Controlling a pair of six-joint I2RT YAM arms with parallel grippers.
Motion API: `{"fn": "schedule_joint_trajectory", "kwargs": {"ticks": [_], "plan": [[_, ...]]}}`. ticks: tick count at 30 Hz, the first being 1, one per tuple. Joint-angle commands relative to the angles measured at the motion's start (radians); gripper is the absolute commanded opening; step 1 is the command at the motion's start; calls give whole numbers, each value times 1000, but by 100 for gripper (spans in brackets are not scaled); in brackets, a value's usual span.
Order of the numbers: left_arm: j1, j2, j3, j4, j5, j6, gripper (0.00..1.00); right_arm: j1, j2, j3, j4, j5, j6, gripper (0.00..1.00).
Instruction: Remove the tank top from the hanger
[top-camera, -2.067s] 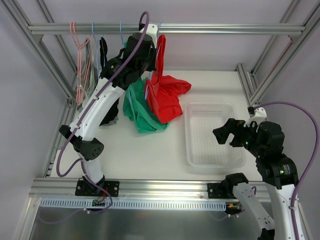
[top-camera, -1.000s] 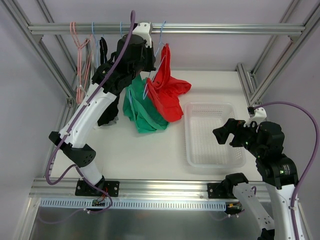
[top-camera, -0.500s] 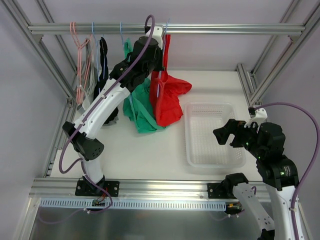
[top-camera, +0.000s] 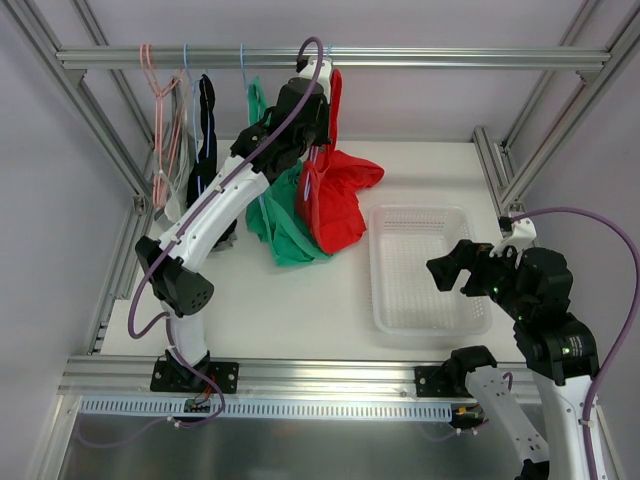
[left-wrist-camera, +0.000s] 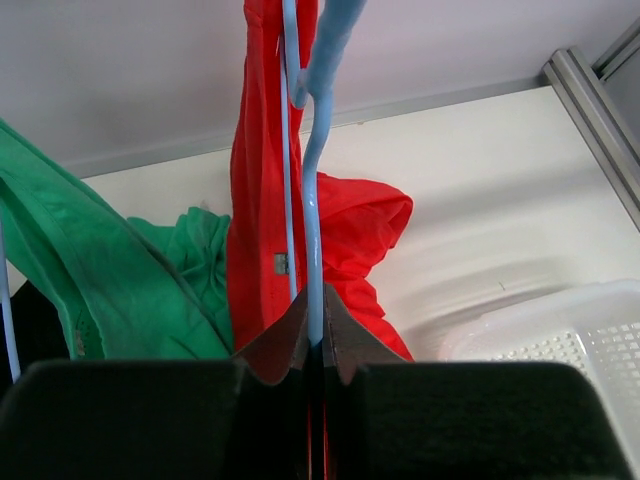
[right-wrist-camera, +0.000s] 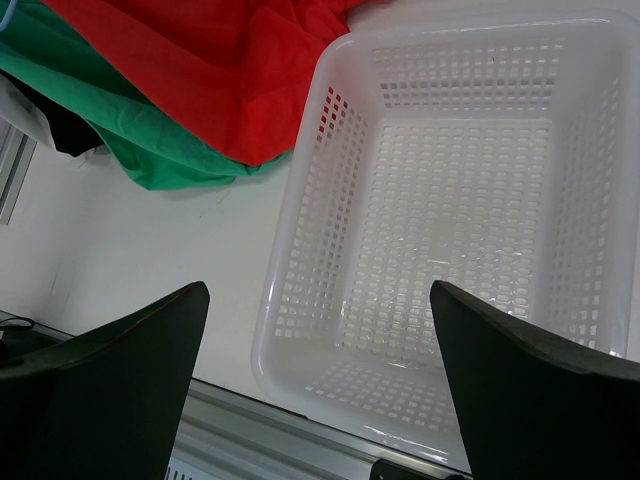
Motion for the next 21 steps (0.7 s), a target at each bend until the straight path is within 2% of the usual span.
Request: {"fn": "schedule_joint_trajectory", "kwargs": {"ticks": [1,12,21], "plan": [[10,-44,-13,21,-7,-9,0,5,-11,4,45,-8,-15,99],[7,-160,25,33,34,-37,0,5,-6,2,48,-11,-8,99],[7,-199,-53,70,83,-90,0,5,-14,-5,48,-7,-17,99]]}}
